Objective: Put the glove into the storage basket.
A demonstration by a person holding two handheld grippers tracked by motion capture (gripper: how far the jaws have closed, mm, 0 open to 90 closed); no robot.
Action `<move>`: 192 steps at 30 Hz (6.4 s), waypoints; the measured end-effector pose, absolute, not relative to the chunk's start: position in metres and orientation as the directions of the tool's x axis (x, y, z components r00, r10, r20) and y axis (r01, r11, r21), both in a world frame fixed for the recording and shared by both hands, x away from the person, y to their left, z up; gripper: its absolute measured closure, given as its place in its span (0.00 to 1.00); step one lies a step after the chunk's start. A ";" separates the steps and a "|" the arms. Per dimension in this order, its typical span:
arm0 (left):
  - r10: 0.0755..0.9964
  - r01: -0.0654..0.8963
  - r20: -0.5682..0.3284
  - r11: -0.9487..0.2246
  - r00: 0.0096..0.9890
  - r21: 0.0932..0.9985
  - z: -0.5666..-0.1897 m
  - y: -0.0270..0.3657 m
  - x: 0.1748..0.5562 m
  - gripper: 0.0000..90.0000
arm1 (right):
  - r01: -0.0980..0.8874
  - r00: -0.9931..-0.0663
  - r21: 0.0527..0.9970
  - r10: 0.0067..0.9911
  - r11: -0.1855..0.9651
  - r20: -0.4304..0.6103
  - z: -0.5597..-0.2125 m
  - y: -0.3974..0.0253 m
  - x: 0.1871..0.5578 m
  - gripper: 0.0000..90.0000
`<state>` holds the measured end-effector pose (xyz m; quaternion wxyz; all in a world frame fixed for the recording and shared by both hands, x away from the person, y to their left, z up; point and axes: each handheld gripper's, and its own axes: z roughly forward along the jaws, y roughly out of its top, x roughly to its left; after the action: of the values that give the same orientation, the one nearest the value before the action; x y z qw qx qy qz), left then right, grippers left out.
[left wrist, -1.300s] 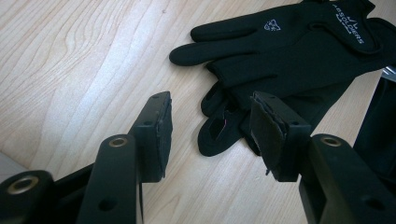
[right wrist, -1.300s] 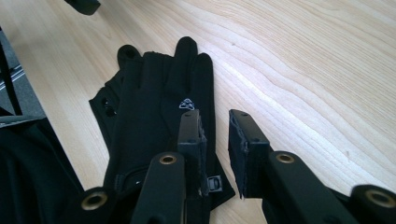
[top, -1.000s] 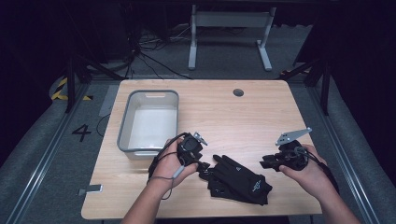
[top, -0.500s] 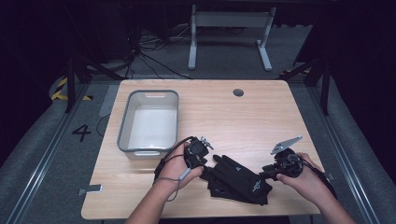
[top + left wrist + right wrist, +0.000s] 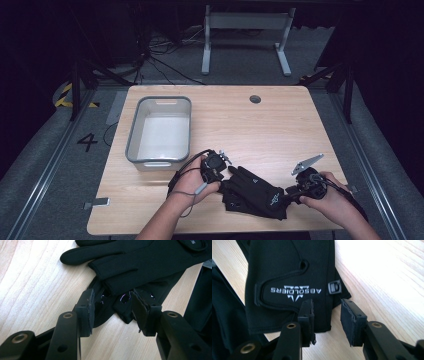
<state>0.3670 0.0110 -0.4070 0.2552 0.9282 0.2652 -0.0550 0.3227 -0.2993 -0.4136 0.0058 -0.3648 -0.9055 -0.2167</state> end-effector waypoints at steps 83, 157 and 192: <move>0.424 0.401 -0.070 -0.774 0.903 0.490 -0.386 -0.004 0.340 0.98 | 0.637 -0.735 0.398 0.676 0.660 0.056 -0.388 -0.290 0.309 0.95; 0.414 0.446 -0.188 -0.714 0.891 0.539 -0.384 -0.019 0.341 0.68 | 0.624 -0.684 0.527 0.730 0.577 0.011 -0.388 -0.316 0.323 0.68; 0.271 0.317 -0.164 -0.815 0.949 0.486 -0.426 -0.069 0.359 0.59 | 0.636 -0.680 0.550 0.730 0.541 0.068 -0.400 -0.329 0.330 0.63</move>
<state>0.3595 -0.0686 -0.4260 0.2625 0.9515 0.1544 -0.0437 0.3301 -0.3291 -0.4003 -0.0852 -0.3909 -0.8736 -0.2769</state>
